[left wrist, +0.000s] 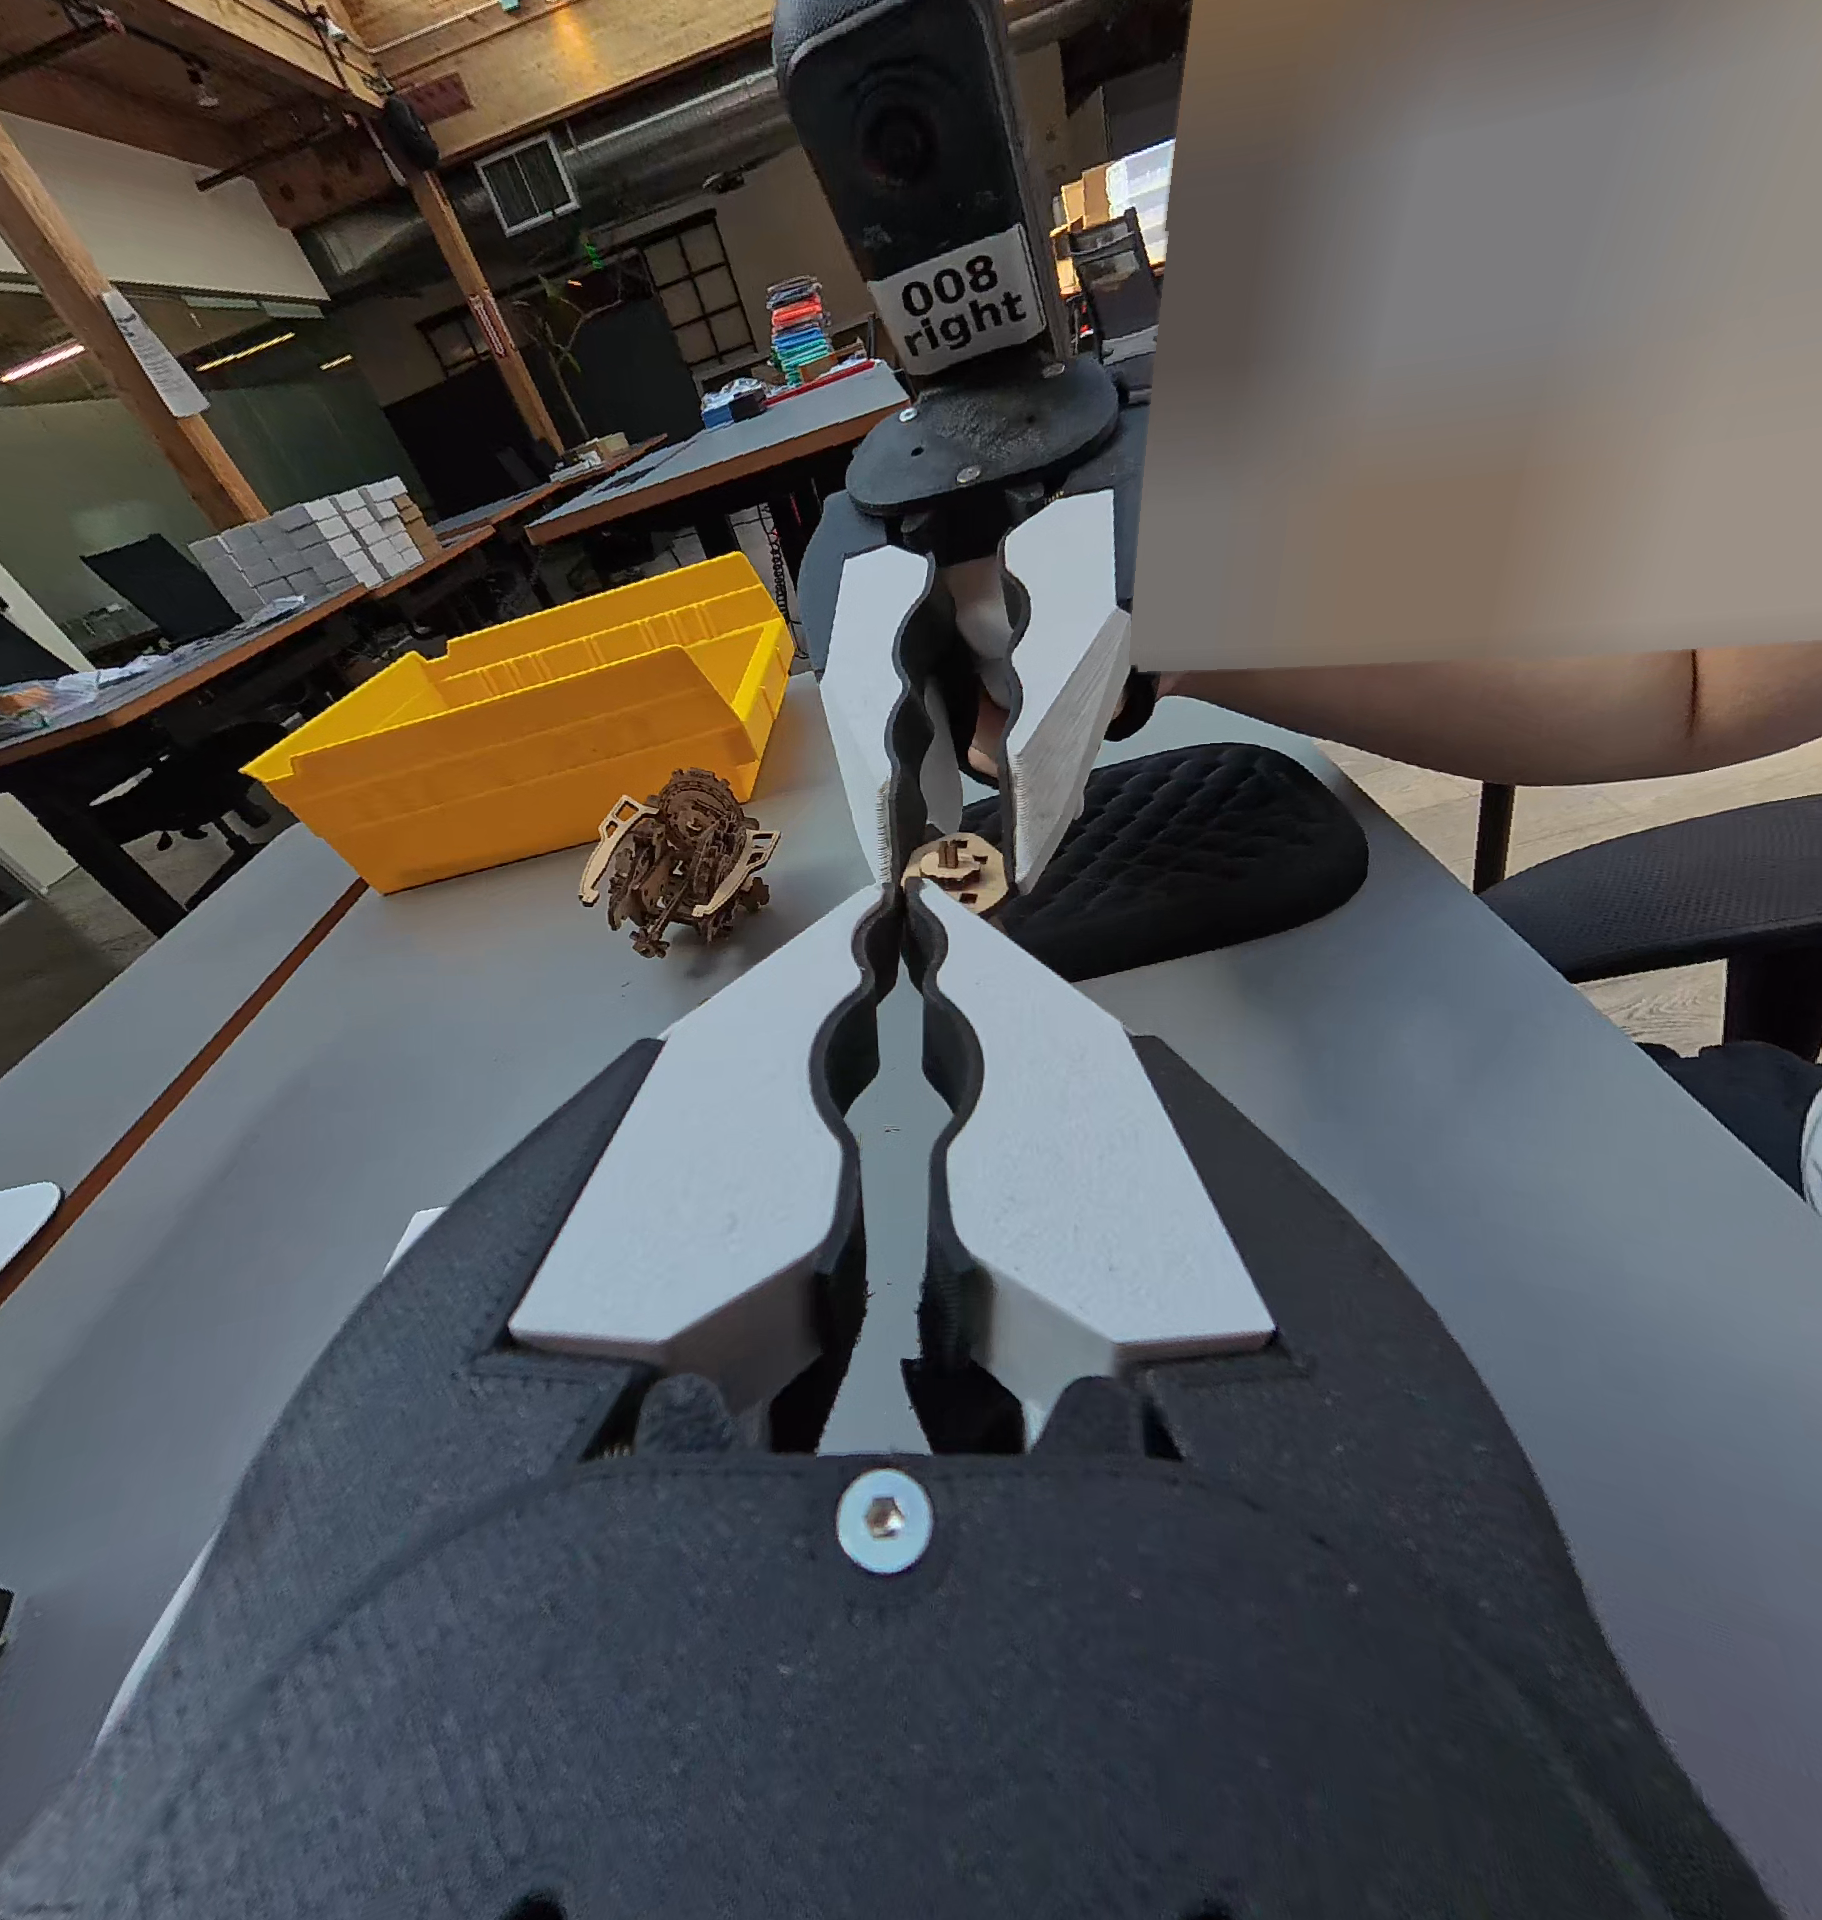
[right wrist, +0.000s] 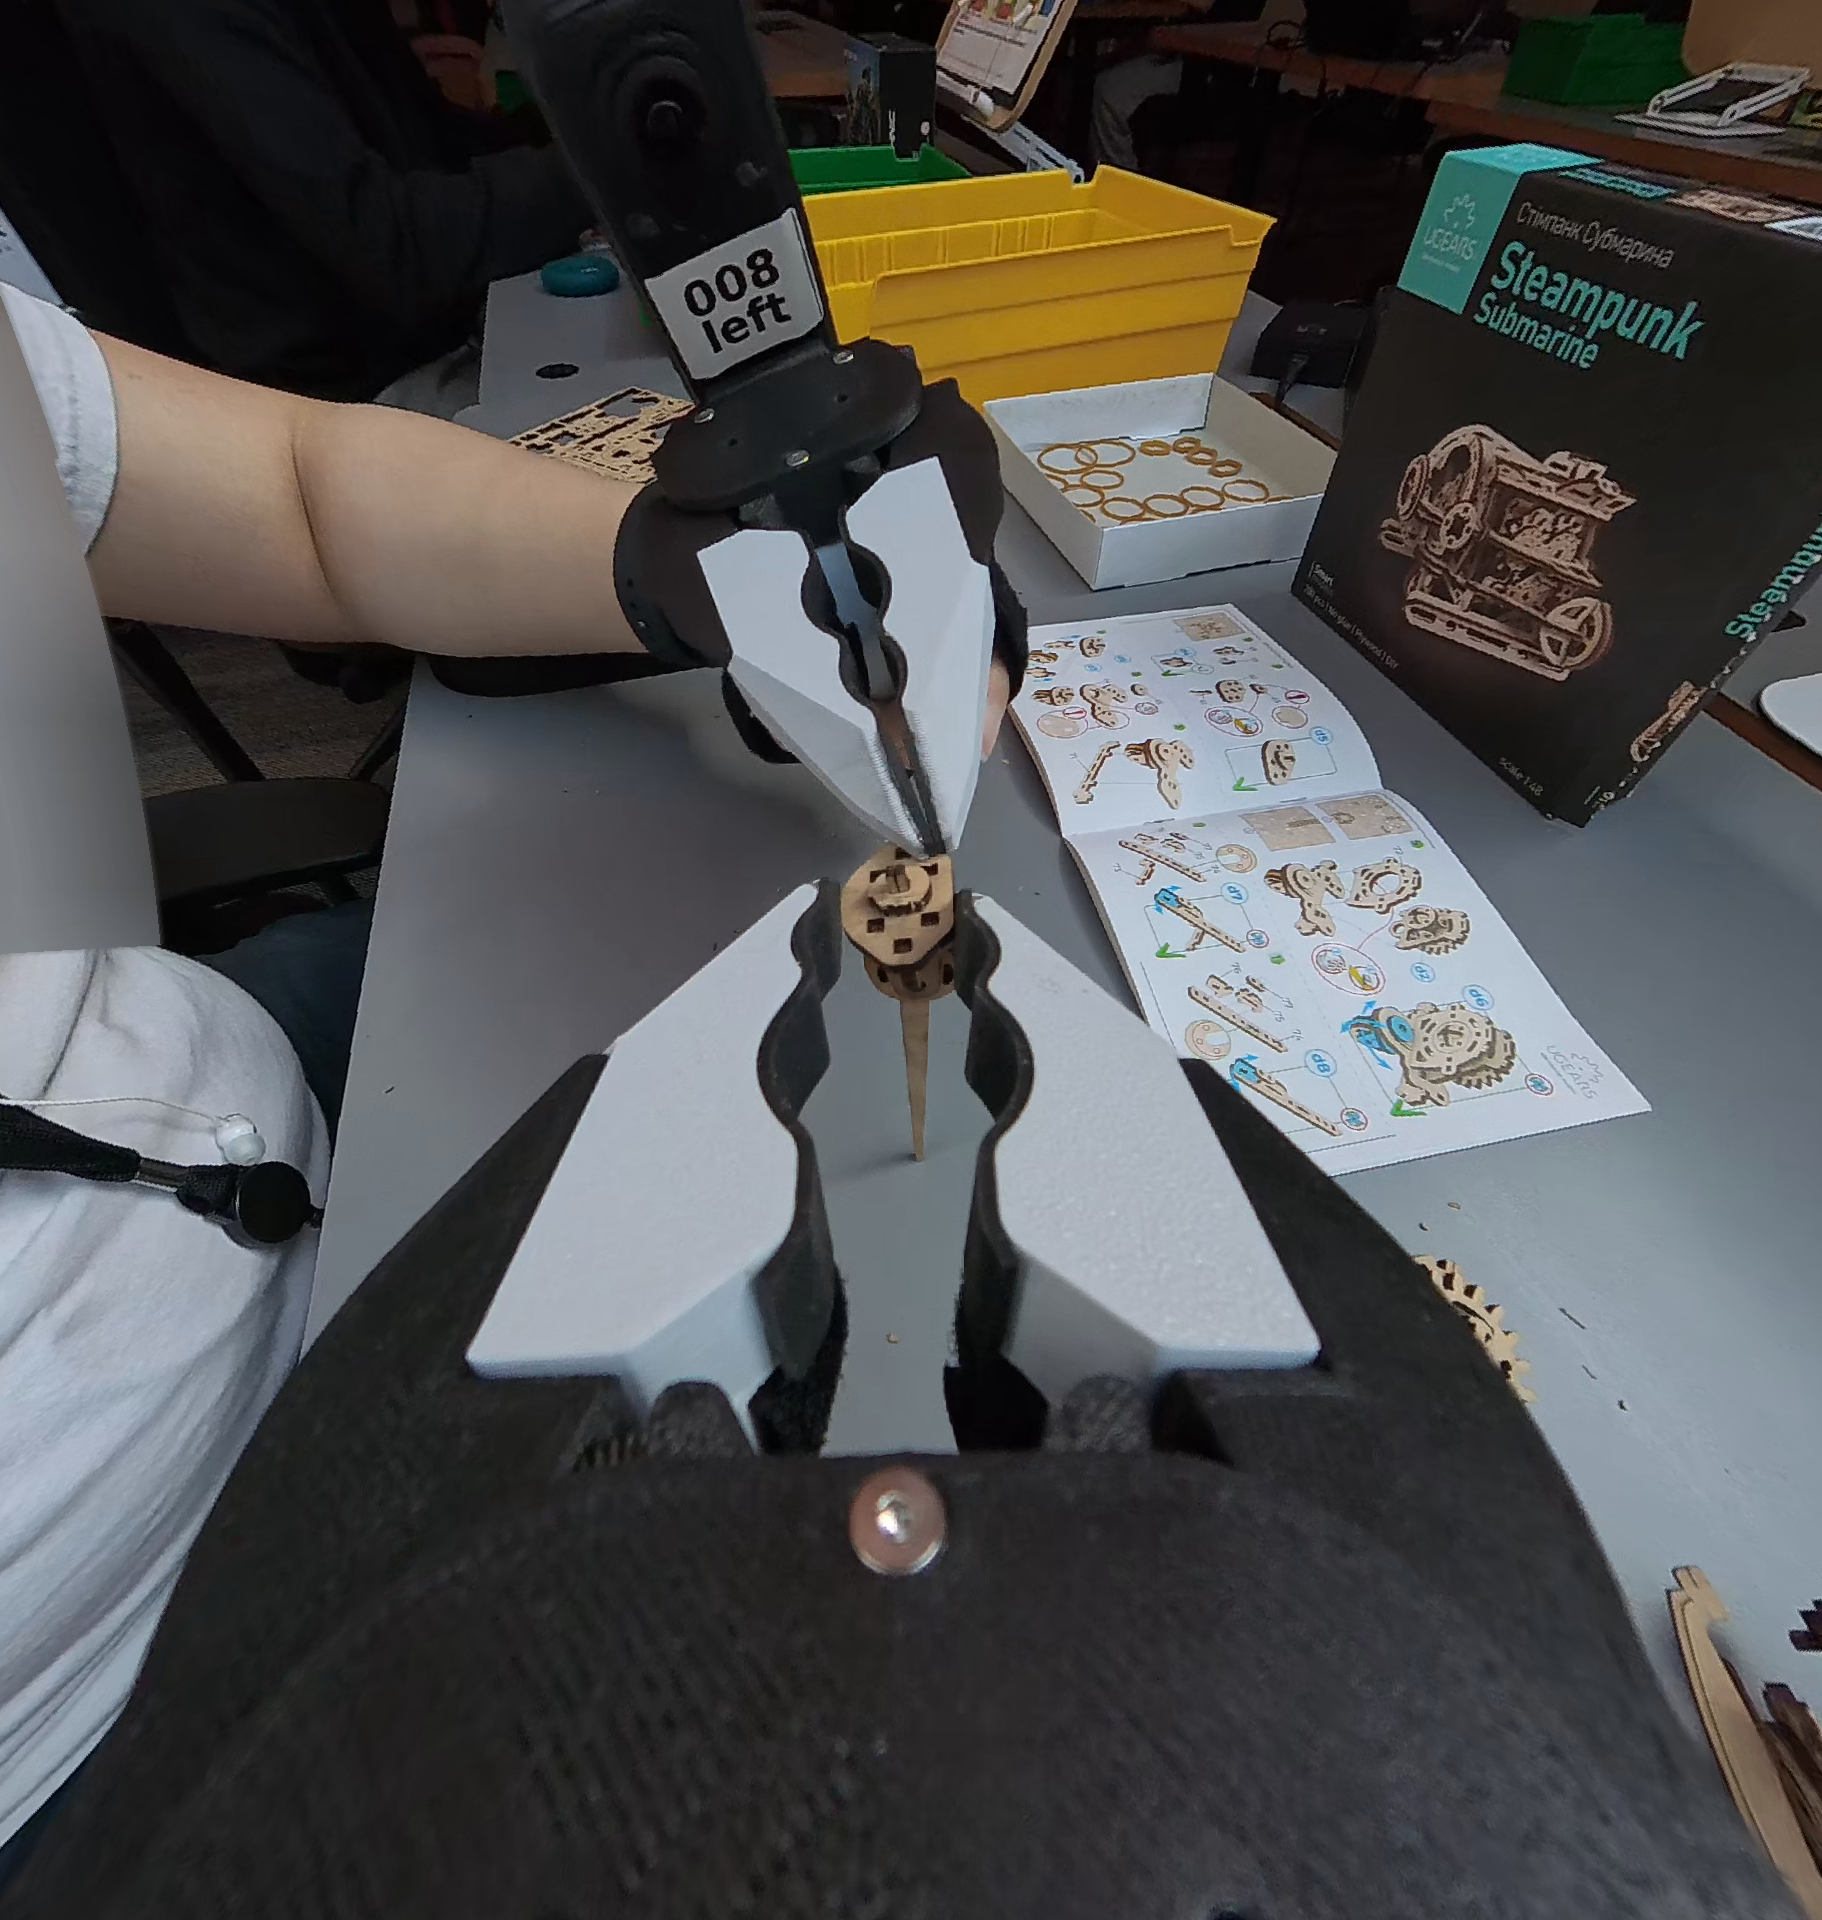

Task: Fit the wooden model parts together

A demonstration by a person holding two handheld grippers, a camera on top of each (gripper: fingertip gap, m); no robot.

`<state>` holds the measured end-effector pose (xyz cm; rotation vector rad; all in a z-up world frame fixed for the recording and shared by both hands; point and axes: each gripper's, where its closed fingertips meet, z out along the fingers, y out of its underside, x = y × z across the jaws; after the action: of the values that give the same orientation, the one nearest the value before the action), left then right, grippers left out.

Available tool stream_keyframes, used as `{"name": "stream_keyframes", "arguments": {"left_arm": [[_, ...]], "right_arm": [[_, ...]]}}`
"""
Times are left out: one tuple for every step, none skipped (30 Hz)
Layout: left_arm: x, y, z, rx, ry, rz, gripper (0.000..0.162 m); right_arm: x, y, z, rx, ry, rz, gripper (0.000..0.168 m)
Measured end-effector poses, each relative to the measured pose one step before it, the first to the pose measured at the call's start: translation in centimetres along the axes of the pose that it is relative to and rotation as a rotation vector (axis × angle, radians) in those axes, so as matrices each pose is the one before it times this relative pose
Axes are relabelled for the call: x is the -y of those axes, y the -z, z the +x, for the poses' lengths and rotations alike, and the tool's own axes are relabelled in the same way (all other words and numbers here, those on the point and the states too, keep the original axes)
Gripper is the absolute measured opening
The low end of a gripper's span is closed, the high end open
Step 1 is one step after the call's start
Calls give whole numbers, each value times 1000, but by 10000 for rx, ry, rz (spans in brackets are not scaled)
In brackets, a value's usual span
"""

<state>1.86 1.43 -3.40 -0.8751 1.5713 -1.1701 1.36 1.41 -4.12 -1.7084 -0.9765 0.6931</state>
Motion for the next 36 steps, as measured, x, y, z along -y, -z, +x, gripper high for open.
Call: {"name": "stream_keyframes", "arguments": {"left_arm": [[23,37,23,-73,108,59,0],[27,42,163,-155,125,96,4],[-8,31,164,-145,135,81,9],[-85,-8,0,-25,152,22,10],[-28,-33,-28,9,101,29,10],[-9,-35,-24,17,10,23,10],[-14,-43,-40,39,-37,-3,10],[1,-46,-73,71,-31,-2,8],[31,-31,-112,101,-4,31,5],[9,-45,-67,59,19,34,5],[2,-8,-27,5,66,42,5],[12,9,-11,-23,108,57,4],[-1,12,-23,-11,79,58,4],[-12,18,-35,28,2,51,4],[7,9,12,25,-69,36,4],[-3,10,24,31,-104,15,4],[-15,5,-12,60,-109,-12,4],[4,-12,-5,54,-97,-13,4],[0,-6,12,62,-88,2,4],[-10,-8,8,93,-134,10,4],[1,5,20,82,-197,23,4],[-5,-6,-34,84,-118,7,4],[-13,-5,-68,71,9,0,3],[4,1,-18,11,74,37,3],[7,5,-29,4,138,73,2],[-4,9,-31,-5,177,86,2],[1,2,-31,-7,180,66,2],[2,-28,-58,12,175,28,1],[-3,-21,-54,11,130,3,1],[-7,-26,-33,9,88,-8,1],[-4,-38,-76,24,116,-22,1],[-17,-27,-51,5,148,-44,1],[6,-19,-17,-33,115,-59,1],[1,-1,12,-43,81,-53,1],[-13,-11,-5,-13,42,-26,1],[5,1,24,-7,2,9,1]], "right_arm": [[30,-4,42,-37,26,6,20],[14,-11,-7,-2,8,-10,20],[-5,23,46,-10,-27,-16,20],[-26,37,130,-62,4,-29,20],[-34,15,51,-17,10,-44,20],[-23,18,32,4,-27,-42,20],[6,31,55,-27,6,-41,20],[-20,26,36,-13,4,-56,20],[-17,13,-72,65,-31,-58,20],[10,20,21,-4,1,-42,20],[-9,14,19,5,-9,-51,20],[5,-11,-4,23,-35,-47,20],[8,-8,14,7,-28,-44,20],[-2,-27,36,-6,-21,-51,20],[5,-10,-17,52,-55,-39,20],[5,-5,-23,70,-73,-29,20],[-13,-6,28,39,-70,-27,20],[-72,-32,8,51,-39,-62,20],[-32,-15,-10,56,-18,-48,20],[-5,4,12,37,-30,-47,20],[-7,-10,-28,51,-25,-54,20],[0,-5,24,2,10,-64,20],[5,-20,64,-35,35,-75,20],[1,-2,-22,15,6,-82,20],[6,-16,-35,24,19,-84,20],[-8,-10,1,-1,13,-85,20],[0,8,20,0,-4,-83,20],[-6,9,19,5,-3,-78,20],[-9,18,45,-7,4,-78,20],[9,15,21,9,-11,-73,20],[-4,26,80,-36,1,-69,20],[-14,5,59,-19,-6,-80,20],[13,22,-13,13,4,-66,20],[-7,6,-8,5,22,-72,20],[-8,-2,7,-9,13,-66,20],[-3,7,-30,36,-25,-59,20]]}}
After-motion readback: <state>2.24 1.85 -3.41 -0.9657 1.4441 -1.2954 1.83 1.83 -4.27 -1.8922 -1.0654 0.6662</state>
